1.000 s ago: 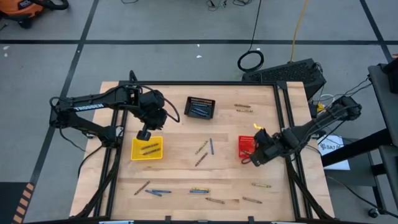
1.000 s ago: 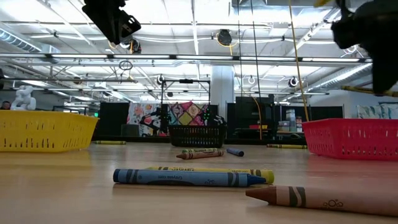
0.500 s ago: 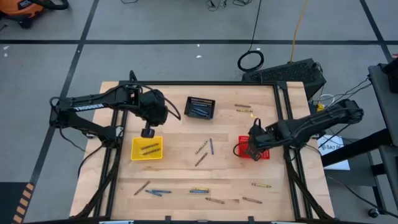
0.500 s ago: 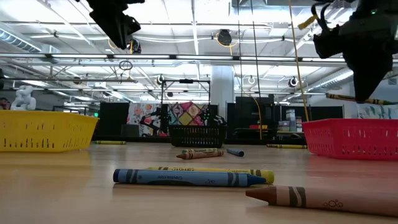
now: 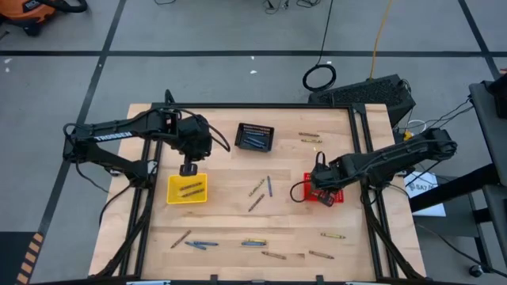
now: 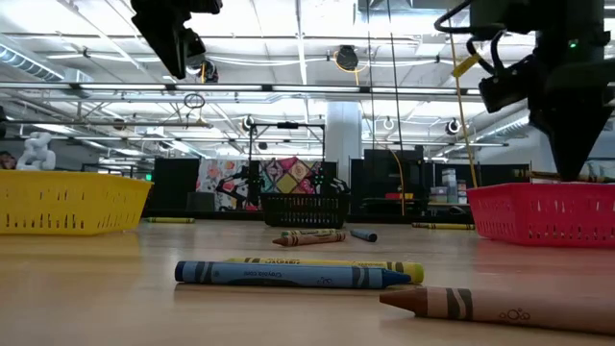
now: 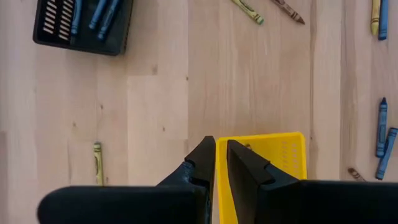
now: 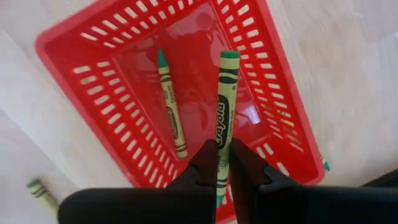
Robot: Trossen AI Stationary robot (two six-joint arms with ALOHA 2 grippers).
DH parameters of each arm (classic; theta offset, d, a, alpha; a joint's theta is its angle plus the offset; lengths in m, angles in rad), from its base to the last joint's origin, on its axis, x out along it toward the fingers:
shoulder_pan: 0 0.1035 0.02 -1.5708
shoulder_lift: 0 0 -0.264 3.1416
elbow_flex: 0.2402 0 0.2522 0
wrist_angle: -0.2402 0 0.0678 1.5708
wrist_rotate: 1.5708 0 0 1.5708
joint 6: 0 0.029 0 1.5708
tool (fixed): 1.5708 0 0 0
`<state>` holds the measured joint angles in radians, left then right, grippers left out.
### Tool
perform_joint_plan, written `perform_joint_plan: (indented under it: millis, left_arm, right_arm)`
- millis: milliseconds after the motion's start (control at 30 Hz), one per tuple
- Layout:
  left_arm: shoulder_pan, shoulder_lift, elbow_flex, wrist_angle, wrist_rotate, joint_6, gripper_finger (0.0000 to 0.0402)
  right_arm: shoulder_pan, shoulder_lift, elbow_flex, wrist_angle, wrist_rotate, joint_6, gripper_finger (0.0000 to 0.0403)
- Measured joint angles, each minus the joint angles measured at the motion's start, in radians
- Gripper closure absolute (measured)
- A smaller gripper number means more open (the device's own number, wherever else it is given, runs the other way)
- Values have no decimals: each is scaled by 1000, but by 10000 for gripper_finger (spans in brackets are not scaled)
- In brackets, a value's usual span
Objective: Sort crayons
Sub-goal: Put the green crayon into the red bin, then put the blue crayon into the black bin
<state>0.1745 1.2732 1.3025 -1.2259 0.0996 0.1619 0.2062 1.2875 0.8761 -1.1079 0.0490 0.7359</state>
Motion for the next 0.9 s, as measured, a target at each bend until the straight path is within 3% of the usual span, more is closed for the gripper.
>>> perform_joint_plan:
  millis: [467,900]
  left_arm:
    - [0,0,0,-2,1,0,360]
    - [-11,0,0,-27,1,-130,360]
  right_arm:
    - [-4,80,0,3,6,-69,394]
    - [-4,80,0,8,48,-94,289]
